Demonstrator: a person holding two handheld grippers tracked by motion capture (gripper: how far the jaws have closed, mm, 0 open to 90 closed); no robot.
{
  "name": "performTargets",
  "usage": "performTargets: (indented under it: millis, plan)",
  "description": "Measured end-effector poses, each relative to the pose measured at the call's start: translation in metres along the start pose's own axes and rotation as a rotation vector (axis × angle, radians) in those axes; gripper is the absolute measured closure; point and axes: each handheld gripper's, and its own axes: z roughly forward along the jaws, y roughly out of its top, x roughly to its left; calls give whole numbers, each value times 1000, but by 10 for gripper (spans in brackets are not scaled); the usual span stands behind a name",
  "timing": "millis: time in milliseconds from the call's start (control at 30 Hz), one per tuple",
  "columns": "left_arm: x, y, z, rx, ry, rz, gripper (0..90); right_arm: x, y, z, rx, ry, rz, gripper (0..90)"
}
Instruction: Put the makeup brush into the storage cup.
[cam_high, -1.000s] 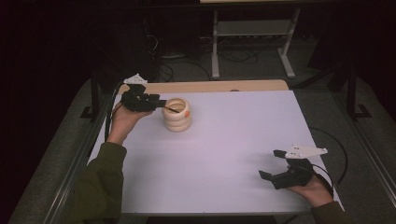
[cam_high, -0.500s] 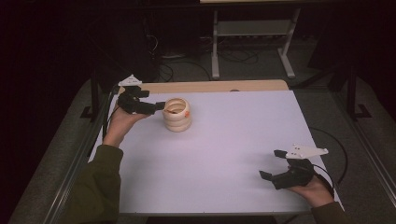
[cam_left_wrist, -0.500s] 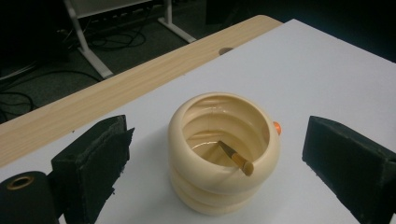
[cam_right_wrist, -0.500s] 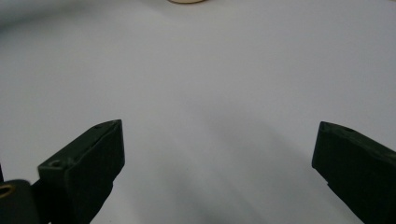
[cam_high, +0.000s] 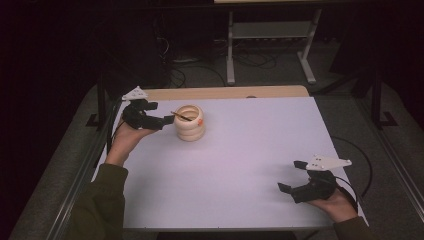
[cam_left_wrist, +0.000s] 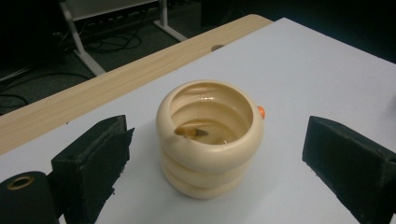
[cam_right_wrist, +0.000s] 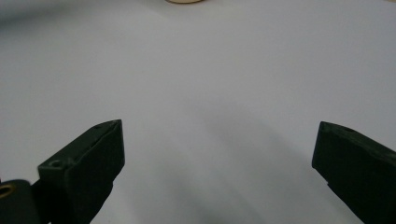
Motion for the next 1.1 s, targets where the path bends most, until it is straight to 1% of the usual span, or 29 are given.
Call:
performTargets:
  millis: [233, 267, 300, 533, 567, 600, 700, 800, 1100]
  plan:
    - [-11, -12, -9, 9, -1, 6, 71, 1, 0, 1, 1, 0, -2, 19]
    - [-13, -13, -9, 2, -3, -1, 70, 1, 0, 1, 1, 0, -3, 19]
    - [-13, -15, -11, 7, -6, 6, 70, 1, 0, 1, 1, 0, -4, 19]
    - [-24, -26, -16, 8, -12, 13, 70, 1, 0, 0, -1, -7, -3, 19]
    - [-26, -28, -16, 2, -16, 4, 70, 1, 0, 0, -1, -8, -2, 19]
    - [-27, -29, -17, 8, -17, 14, 70, 1, 0, 0, -1, -9, -2, 19]
    - [-33, -34, -18, 4, -25, 10, 70, 1, 1, -1, -5, -12, -1, 19]
    - [-36, -39, -19, 16, -25, 19, 71, 1, 1, -1, -9, -13, -4, 19]
    - [-47, -59, -21, 10, -41, 2, 70, 2, 1, -2, -11, -15, 7, 19]
